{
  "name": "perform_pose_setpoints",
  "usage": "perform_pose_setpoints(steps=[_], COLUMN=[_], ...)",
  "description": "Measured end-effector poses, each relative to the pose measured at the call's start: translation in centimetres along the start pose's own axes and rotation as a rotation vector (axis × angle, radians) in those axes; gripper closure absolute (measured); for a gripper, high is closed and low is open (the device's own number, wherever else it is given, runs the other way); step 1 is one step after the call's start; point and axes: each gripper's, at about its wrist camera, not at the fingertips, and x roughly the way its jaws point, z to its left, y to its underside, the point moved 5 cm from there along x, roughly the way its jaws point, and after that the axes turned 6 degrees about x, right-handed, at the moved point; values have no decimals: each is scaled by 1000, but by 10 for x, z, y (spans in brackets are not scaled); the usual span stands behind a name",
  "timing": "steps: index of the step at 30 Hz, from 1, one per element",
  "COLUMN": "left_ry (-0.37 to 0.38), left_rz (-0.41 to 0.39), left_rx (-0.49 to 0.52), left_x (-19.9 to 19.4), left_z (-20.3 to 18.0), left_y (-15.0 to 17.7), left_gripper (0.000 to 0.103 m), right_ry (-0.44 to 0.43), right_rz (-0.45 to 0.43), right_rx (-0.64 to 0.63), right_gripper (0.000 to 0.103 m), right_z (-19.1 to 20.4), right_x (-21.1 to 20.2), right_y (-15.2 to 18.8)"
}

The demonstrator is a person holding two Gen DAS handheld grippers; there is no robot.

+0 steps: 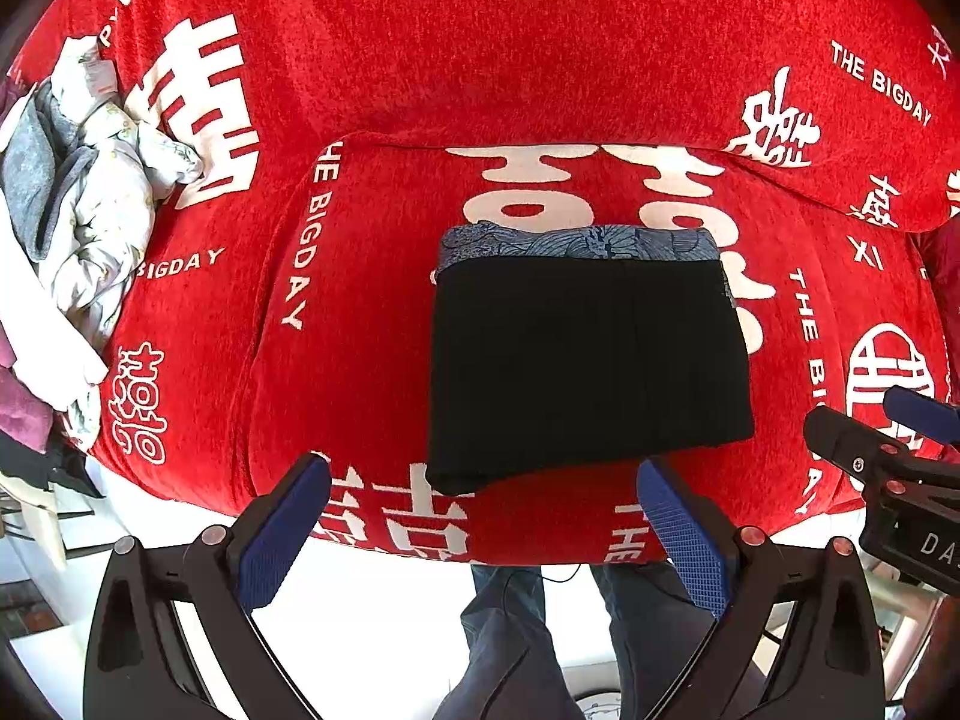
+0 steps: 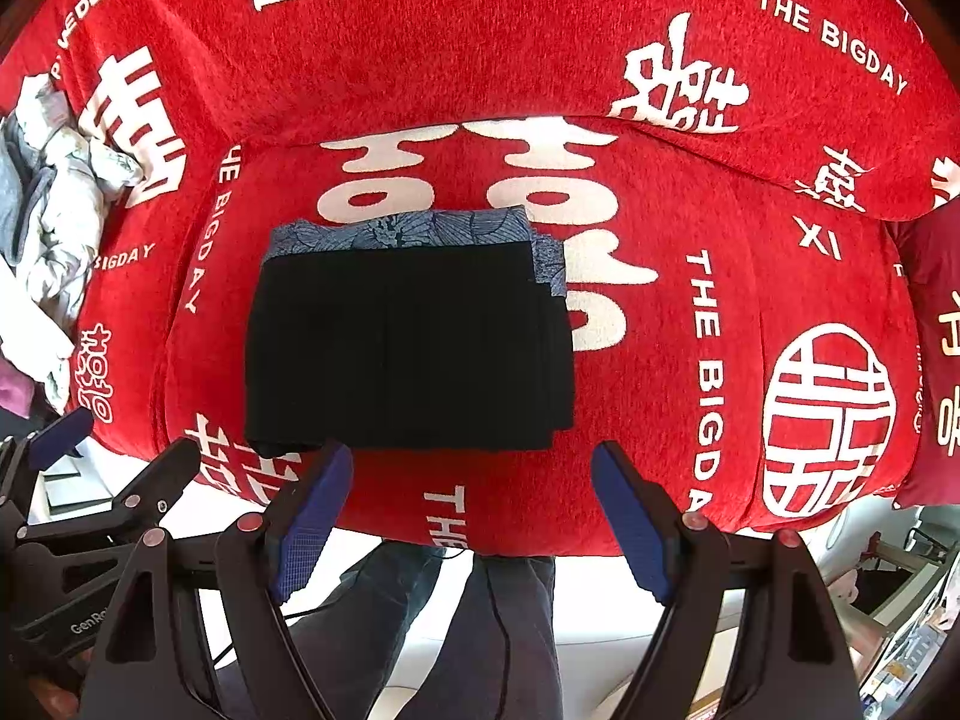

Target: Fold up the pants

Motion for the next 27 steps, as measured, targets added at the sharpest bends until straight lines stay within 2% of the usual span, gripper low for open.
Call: perform_pose_setpoints(steps=[11,27], left_ry=[-4,-1], left_rz=[-6,-11], left_rx=[24,40], left_x=[-2,-5], left_z=[-3,-1], left_y=[-1,-1], left_gripper=[1,1], right_ry=[40,41], right_rz=[-21,-20], right_rx=[-33,-32], right_gripper=[19,19], right_z=[0,2], right_x=[-2,-3], right_y=[1,2])
